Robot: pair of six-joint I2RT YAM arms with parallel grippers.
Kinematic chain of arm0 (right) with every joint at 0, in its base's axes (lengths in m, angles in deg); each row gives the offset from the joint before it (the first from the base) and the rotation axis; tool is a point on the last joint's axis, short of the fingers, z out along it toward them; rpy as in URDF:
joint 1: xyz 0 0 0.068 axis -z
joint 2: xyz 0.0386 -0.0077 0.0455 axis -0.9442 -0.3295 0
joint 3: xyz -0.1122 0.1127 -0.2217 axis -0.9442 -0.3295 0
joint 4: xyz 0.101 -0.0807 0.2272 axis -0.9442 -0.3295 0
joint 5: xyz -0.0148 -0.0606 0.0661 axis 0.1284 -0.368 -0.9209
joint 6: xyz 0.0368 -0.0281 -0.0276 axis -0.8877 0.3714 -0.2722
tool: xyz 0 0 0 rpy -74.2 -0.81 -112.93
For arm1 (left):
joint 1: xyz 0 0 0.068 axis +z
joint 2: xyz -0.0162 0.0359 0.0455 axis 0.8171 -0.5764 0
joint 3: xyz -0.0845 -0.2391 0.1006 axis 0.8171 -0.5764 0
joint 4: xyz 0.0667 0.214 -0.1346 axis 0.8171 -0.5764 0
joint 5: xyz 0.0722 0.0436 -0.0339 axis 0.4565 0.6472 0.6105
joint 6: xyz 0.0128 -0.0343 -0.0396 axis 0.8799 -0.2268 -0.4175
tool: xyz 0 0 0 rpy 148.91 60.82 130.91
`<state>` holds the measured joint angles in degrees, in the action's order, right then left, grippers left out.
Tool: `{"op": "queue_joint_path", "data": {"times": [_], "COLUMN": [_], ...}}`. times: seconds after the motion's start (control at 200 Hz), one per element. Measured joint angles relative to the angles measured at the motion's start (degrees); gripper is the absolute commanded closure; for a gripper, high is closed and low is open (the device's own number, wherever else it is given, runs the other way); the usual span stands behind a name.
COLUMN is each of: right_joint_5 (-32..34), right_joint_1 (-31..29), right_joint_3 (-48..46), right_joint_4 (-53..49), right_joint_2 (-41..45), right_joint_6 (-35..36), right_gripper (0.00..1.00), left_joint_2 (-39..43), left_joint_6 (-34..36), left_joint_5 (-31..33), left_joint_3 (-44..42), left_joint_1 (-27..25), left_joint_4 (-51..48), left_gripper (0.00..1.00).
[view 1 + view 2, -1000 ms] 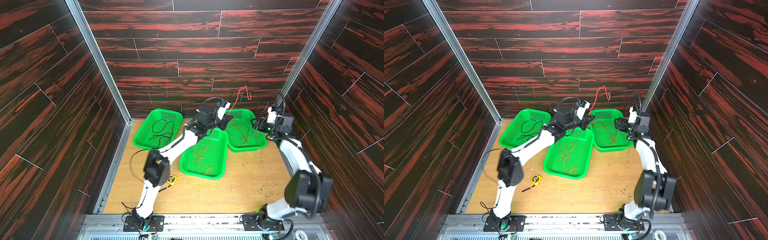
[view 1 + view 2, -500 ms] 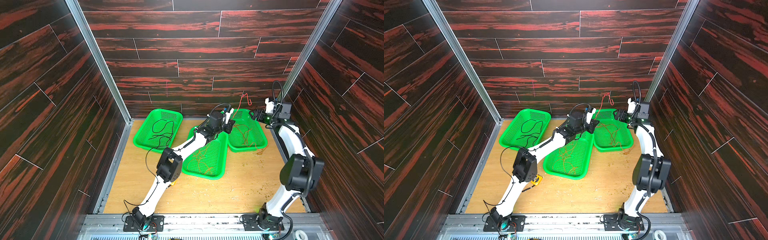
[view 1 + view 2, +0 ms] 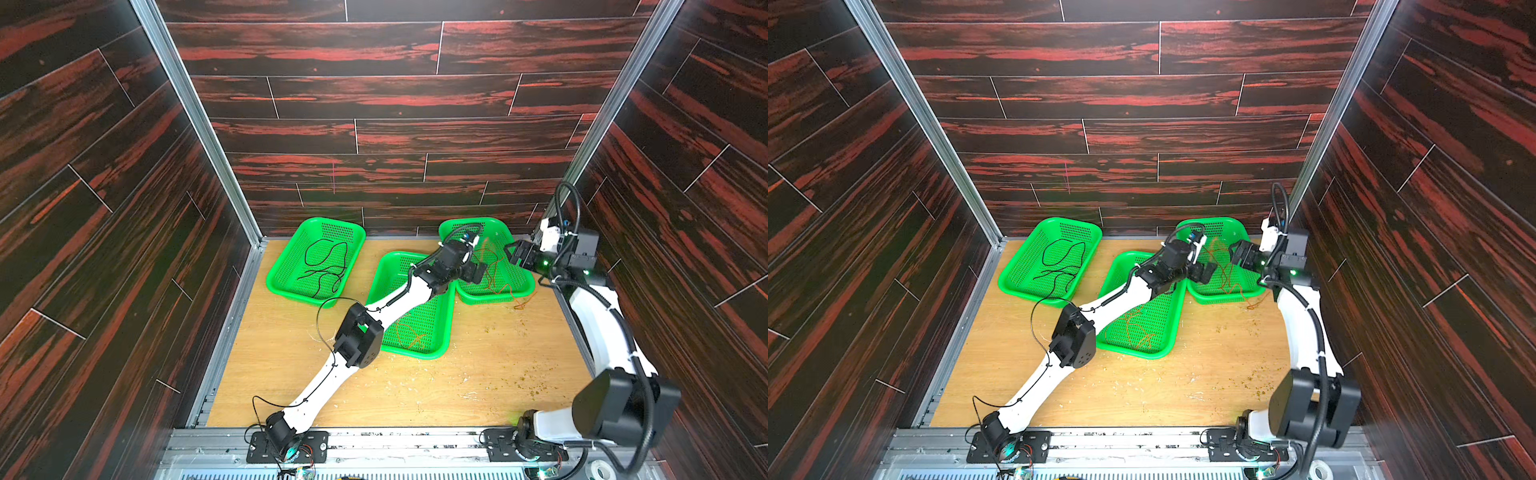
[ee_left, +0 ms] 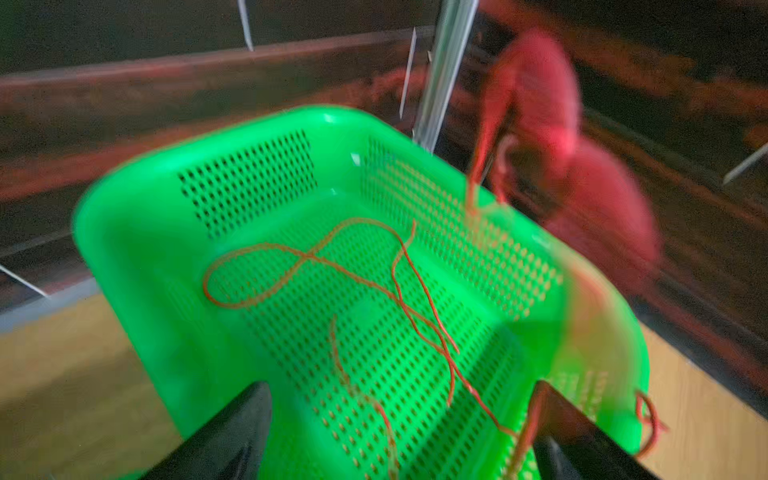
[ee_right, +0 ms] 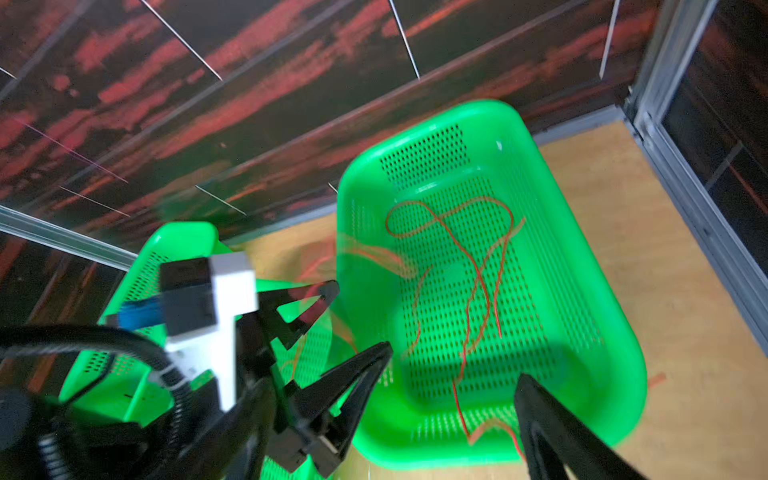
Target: Untangle the cables
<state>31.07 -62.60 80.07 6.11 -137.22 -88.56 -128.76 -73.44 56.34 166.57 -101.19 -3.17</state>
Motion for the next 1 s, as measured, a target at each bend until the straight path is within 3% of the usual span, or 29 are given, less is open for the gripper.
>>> {"op": "queue_joint_path", "data": {"times": [0.245,0.491,0.626,0.792,1.002], "right_joint_5": [0.2,2.8,3.7,4.2,10.8], "right_joint_1": [0.0,-0.5,-0.9,-4.3,-5.3], "right_joint_3": [-0.7,-1.8,-5.7,-9.1,-8.9], "right_joint_4": [-1.4,-4.4,-5.0,-7.5,-9.7], "right_joint_2": [1.2,1.2,1.5,1.5,1.0], "right_joint_6": [0.0,0.3,0.2,0.6,1.7], "right_gripper": [0.13,0.15,0.19,0.18,0.19], "left_joint_2": [2.3,10.7,12.5,12.5,15.7], "left_joint_6": [6.0,11.2,11.8,11.8,13.3], "left_joint_5": [1.8,2.0,1.8,0.9,3.1], "left_joint_3": [1.7,0.3,3.4,4.2,0.1], "left_joint_1": [-0.7,-0.5,-0.2,0.0,1.5], "left_joint_4": [-8.5,-15.8,-17.7,-19.8,-26.3], "left_gripper": [0.01,0.01,0.01,0.01,0.01]}}
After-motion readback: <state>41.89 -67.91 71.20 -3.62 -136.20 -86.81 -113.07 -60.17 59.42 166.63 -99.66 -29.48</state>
